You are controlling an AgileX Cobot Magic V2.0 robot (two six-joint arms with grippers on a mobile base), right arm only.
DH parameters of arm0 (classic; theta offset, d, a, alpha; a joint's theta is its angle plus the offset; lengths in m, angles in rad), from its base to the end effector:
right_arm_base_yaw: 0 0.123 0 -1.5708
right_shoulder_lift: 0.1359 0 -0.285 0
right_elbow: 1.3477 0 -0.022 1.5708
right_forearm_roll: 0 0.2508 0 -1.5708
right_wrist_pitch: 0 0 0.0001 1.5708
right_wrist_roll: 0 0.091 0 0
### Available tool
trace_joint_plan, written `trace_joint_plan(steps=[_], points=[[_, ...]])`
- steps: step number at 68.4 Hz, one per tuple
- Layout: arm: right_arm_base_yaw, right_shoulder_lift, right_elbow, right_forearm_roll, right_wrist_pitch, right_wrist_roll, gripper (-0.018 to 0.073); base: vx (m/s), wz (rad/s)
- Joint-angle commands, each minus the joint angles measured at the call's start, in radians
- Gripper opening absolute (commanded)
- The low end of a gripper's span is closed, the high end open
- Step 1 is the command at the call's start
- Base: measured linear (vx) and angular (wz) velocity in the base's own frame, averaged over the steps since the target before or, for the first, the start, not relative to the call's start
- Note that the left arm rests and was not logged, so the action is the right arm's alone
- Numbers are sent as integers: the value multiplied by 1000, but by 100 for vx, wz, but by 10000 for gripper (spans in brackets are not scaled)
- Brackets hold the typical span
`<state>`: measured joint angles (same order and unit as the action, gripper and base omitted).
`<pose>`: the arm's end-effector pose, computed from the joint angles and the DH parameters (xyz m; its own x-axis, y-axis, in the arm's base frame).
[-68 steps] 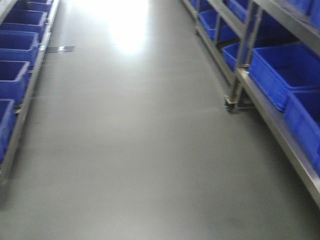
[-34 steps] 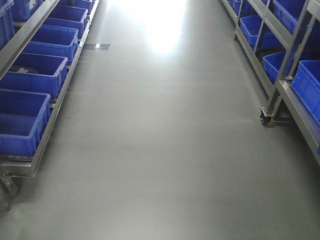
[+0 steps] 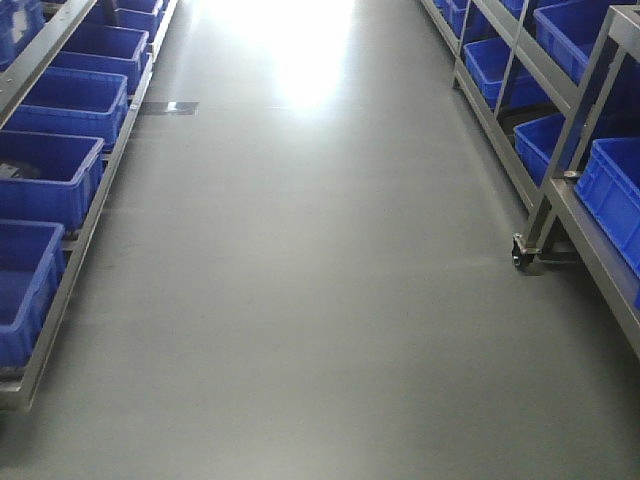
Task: Pour parts from conveyor to right shelf
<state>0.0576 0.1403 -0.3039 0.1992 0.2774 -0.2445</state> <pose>0.0538 0.0081 0.2822 -0.0154 -0.0536 -0.9984 -0.1125 0.9923 -0.0515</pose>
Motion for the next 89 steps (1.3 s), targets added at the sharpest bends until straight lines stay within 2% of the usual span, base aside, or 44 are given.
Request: trace_joint_plan(steps=[1,89], points=[[-3,9,-28,-2,-80,-7,-5,38,-16],[-3,9,-28,-2,-80,-7,-5,50,-1]])
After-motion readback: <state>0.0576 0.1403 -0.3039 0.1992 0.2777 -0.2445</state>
